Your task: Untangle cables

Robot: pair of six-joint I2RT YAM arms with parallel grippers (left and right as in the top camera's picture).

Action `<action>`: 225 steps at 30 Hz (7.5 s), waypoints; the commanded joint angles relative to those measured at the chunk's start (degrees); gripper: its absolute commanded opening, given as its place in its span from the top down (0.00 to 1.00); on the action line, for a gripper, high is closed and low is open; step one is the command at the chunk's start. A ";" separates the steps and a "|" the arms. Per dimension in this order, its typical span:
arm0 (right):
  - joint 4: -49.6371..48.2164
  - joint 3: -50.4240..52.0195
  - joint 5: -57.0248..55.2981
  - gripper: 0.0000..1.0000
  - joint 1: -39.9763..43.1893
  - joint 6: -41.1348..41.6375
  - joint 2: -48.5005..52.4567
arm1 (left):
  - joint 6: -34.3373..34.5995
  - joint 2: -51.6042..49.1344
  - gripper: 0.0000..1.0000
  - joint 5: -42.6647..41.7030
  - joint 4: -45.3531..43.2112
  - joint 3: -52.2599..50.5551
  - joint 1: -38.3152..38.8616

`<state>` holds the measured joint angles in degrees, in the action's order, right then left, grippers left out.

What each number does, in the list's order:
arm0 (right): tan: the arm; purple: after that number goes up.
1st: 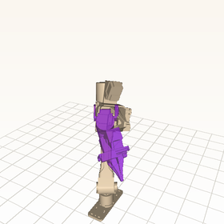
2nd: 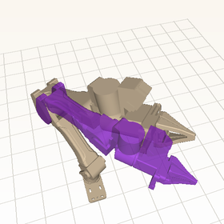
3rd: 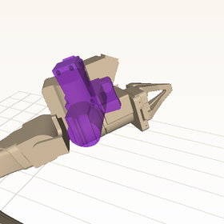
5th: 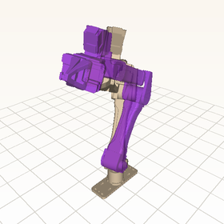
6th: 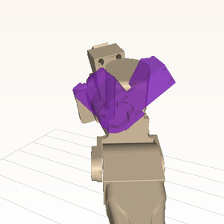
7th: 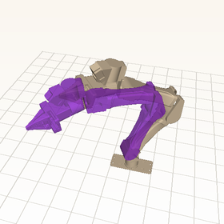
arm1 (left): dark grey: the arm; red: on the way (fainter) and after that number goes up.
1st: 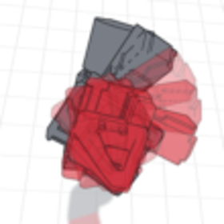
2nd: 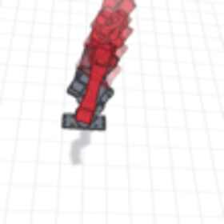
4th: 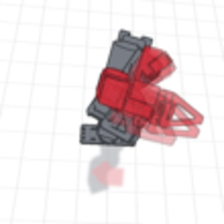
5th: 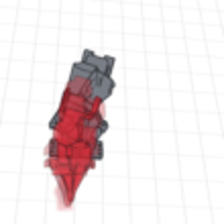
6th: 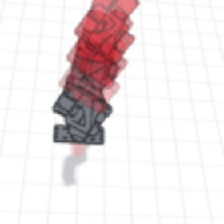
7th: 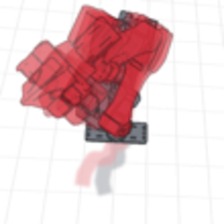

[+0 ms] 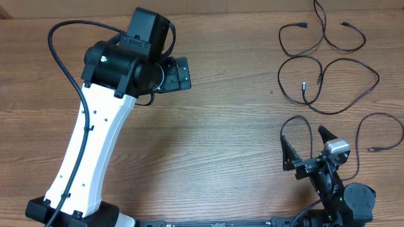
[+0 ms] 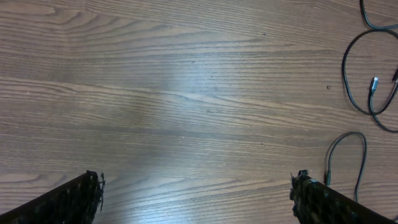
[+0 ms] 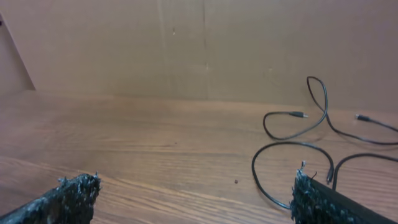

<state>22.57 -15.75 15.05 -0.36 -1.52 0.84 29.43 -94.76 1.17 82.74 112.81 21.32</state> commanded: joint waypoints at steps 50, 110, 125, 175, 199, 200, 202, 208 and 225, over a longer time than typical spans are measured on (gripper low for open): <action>-17.75 15.26 -10.10 0.00 -1.18 -4.98 -0.70 | -1.11 -0.48 0.00 0.74 -0.07 0.15 -0.20; -17.97 15.26 -11.80 0.00 -1.18 -3.23 -0.68 | -1.11 -0.48 0.00 0.74 -0.07 0.15 -0.20; -17.97 15.26 -11.80 0.00 -1.18 -3.23 -0.68 | -1.16 -0.48 0.00 0.85 -0.02 0.15 -0.20; -17.97 15.26 -11.80 0.00 -1.18 -3.23 -0.68 | -8.07 32.65 0.01 7.80 -18.82 -43.32 -6.49; -17.97 15.26 -11.80 0.00 -1.18 -3.23 -0.68 | -18.32 63.34 0.01 -3.23 -43.82 -75.28 -16.22; -17.97 15.26 -11.80 0.00 -1.18 -3.23 -0.68 | -18.34 64.35 0.00 -3.21 -44.37 -76.26 -16.22; -17.97 15.26 -11.80 0.00 -1.18 -3.26 -0.68 | -18.34 65.72 0.01 -3.17 -45.57 -78.09 -16.22; -17.97 15.26 -11.80 0.00 -1.18 -3.23 -0.68 | -18.32 69.94 0.00 -3.17 -49.27 -82.64 -16.24; -17.97 15.26 -11.80 0.00 -1.18 -3.23 -0.68 | -18.32 86.82 0.01 -3.10 -60.76 -97.15 -16.83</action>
<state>4.93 -1.06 4.01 -1.23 -4.73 0.84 12.12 -10.28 -1.52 22.81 17.28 5.13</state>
